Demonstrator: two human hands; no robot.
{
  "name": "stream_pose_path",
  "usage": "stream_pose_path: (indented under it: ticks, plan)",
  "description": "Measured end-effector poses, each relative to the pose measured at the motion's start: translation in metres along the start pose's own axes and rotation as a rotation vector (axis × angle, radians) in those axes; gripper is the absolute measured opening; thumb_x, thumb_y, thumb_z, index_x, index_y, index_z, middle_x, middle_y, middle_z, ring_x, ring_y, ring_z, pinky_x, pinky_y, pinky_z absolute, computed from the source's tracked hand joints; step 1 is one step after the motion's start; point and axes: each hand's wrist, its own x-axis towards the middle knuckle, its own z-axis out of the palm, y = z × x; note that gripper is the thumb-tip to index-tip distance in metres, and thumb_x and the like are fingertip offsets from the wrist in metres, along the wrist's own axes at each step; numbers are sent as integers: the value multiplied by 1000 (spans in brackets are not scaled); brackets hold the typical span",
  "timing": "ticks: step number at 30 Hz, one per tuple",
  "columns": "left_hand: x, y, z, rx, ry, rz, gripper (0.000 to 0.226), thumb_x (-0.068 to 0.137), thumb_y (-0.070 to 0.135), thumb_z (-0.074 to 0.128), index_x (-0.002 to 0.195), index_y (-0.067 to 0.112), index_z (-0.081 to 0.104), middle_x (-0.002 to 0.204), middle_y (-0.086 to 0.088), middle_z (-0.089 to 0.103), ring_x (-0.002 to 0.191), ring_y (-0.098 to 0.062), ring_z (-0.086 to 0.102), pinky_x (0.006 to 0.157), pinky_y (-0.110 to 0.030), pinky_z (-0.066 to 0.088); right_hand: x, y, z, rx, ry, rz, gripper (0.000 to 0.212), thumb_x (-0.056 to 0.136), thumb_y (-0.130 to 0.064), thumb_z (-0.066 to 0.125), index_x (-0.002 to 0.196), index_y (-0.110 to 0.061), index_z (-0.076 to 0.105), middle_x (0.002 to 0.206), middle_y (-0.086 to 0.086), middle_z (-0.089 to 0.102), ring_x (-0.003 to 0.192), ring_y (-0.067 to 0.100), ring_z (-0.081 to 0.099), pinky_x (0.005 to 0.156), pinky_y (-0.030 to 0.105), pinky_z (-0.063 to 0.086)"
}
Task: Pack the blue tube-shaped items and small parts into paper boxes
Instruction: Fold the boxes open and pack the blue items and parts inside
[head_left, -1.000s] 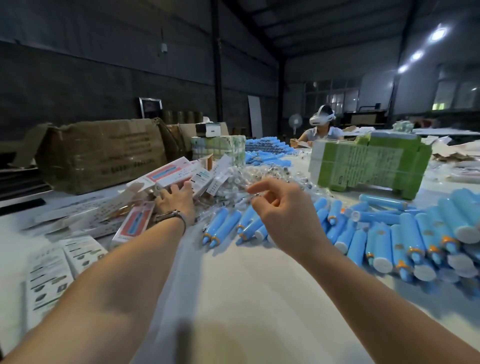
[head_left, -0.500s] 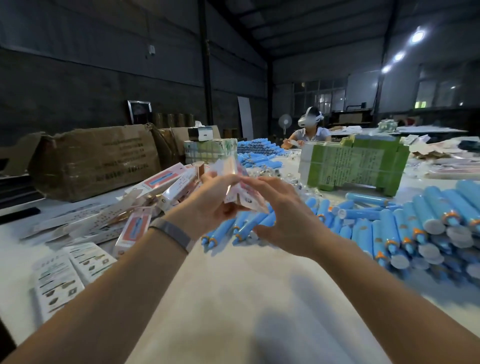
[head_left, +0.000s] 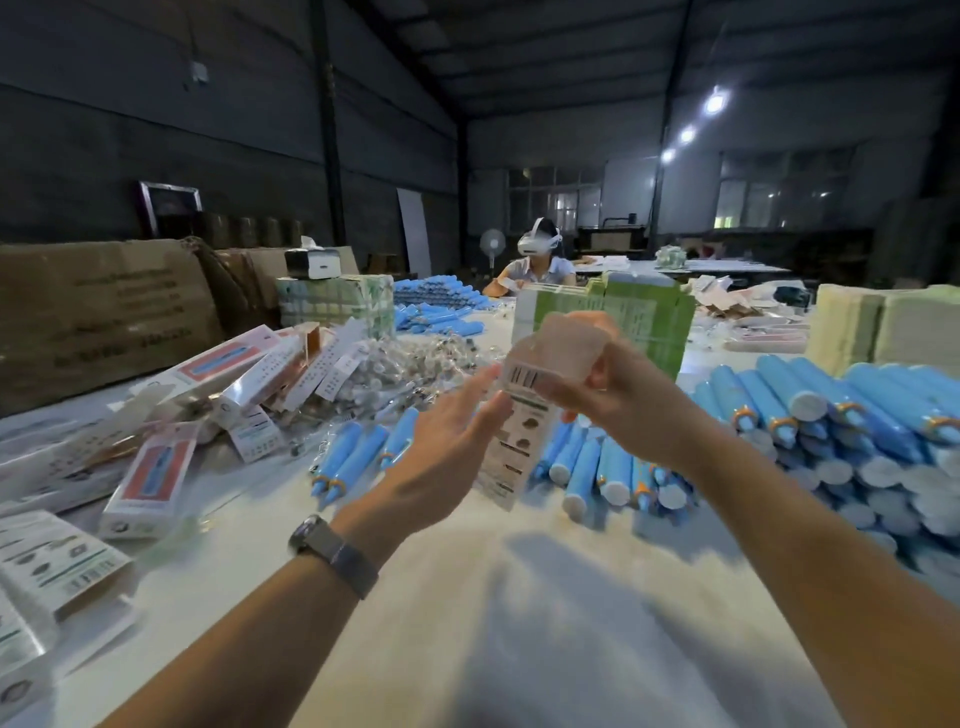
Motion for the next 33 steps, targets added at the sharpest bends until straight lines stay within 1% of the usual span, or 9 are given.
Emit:
stream_pose_path:
  ticks: [2, 4, 9, 11, 13, 16, 18, 23, 33]
  plan:
    - [-2, 1, 13, -203, -68, 76, 48, 94, 56, 39, 134, 33, 50, 125, 7, 64, 113, 1, 57, 92, -18, 46, -3, -3, -3, 24, -76, 32, 34, 91, -16, 63, 115, -32, 46, 117, 9, 50, 74, -8, 60, 60, 13, 49]
    - [-5, -4, 25, -275, 19, 124, 38, 95, 38, 40, 125, 18, 54, 114, -9, 66, 99, -5, 60, 84, -20, 48, -5, 1, -6, -4, -121, 69, 39, 92, -11, 64, 117, -34, 43, 119, 9, 57, 76, -2, 61, 56, 18, 49]
    - [-17, -20, 33, -235, 176, 106, 17, 94, 31, 49, 109, 23, 54, 97, 16, 69, 94, -7, 66, 82, -29, 56, -7, 24, -7, 170, -211, 211, 59, 88, 6, 63, 132, -29, 46, 115, 4, 68, 89, 29, 68, 65, 31, 52]
    - [-19, -23, 32, -236, 221, 85, 6, 99, 21, 55, 102, 26, 52, 99, 19, 70, 95, -5, 67, 80, -26, 57, -7, 32, -4, 171, -169, 261, 55, 81, 2, 59, 125, -31, 52, 111, 6, 68, 87, 25, 68, 66, 31, 52]
    - [-20, -26, 28, -186, 296, 58, 17, 99, 14, 60, 95, 27, 51, 97, 16, 71, 96, -8, 67, 81, -35, 57, -6, 40, 3, -122, -72, 258, 46, 77, -6, 53, 114, -33, 56, 100, 1, 70, 82, 18, 63, 70, 31, 47]
    - [-22, -30, 26, -162, 376, 43, 23, 91, 22, 69, 88, 30, 48, 98, 9, 69, 98, -18, 65, 85, -52, 56, -7, 60, 21, -866, -63, 301, 31, 91, -22, 50, 119, -28, 60, 109, 6, 68, 105, 26, 58, 82, 34, 41]
    - [-22, -30, 25, -147, 410, 59, 24, 81, 34, 71, 83, 41, 48, 95, 11, 69, 95, -17, 65, 82, -52, 57, -12, 69, 31, -1093, -182, 387, 29, 95, -40, 44, 113, -30, 65, 116, 6, 65, 116, 28, 50, 85, 37, 39]
    - [-21, -31, 23, -171, 414, 58, 32, 63, 52, 73, 82, 44, 49, 95, 13, 70, 95, -17, 67, 81, -52, 58, -14, 77, 46, -1240, -248, 415, 35, 95, -56, 39, 88, -28, 60, 101, 4, 60, 113, 25, 43, 79, 39, 28]
    - [-25, -30, 23, -144, 391, 77, 40, 62, 57, 74, 87, 39, 47, 99, 18, 70, 97, -18, 67, 79, -52, 59, -13, 75, 63, -1263, -128, 452, 19, 93, -28, 51, 109, -26, 60, 115, 3, 61, 112, 27, 55, 72, 33, 32]
